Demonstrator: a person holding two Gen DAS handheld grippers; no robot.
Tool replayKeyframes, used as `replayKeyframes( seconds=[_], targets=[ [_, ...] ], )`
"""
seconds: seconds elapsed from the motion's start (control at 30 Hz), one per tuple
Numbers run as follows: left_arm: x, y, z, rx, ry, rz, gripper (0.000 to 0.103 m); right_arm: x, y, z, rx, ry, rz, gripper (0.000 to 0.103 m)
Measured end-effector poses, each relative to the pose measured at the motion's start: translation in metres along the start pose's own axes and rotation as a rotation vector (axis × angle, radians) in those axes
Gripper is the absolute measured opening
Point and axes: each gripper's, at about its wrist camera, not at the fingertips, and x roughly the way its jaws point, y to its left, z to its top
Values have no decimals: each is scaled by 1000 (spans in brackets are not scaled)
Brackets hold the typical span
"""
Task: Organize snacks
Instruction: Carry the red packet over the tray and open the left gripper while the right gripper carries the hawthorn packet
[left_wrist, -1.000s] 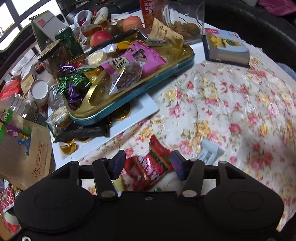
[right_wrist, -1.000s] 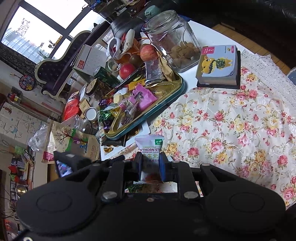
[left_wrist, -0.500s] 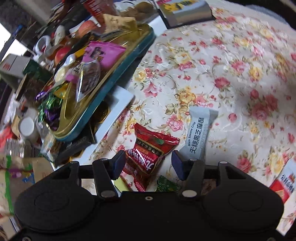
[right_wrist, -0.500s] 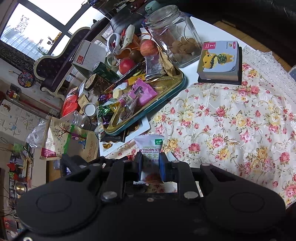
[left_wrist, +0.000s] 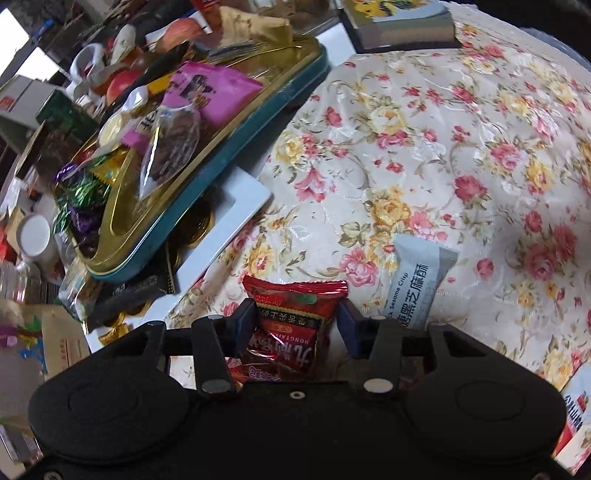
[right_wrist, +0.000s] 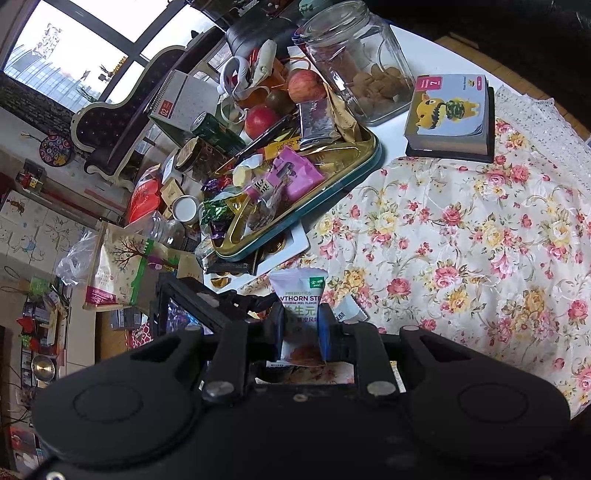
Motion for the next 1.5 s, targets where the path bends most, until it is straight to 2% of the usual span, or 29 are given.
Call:
replayKeyframes(
  seconds=[0.17, 0.4, 0.63, 0.87, 1.0, 1.13, 1.37, 1.5],
  targets=[
    [-8, 18, 8, -175, 61, -22, 50, -5, 0, 2, -5, -25, -5, 21],
    [-69, 45, 10, -427, 25, 27, 48, -14, 0, 2, -16, -59, -13, 21],
    [-139, 59, -11, -661, -13, 76, 46, -14, 7, -1, -37, -84, -34, 21],
    [-181, 74, -72, -862, -2, 136, 46, 3, 28, -15, -90, -63, -34, 21],
    [-191, 96, -118, -1006, 23, 176, 46, 9, 52, -31, -168, -47, 19, 21],
    [-198, 115, -158, -1104, 43, 229, 46, 19, 81, -50, -261, -22, 95, 21],
    [-198, 140, -215, -1213, 108, 300, 46, 44, 130, -87, -406, 39, 194, 21],
    [-194, 147, -235, -1219, 151, 317, 46, 58, 146, -107, -455, 82, 222, 21]
  ],
)
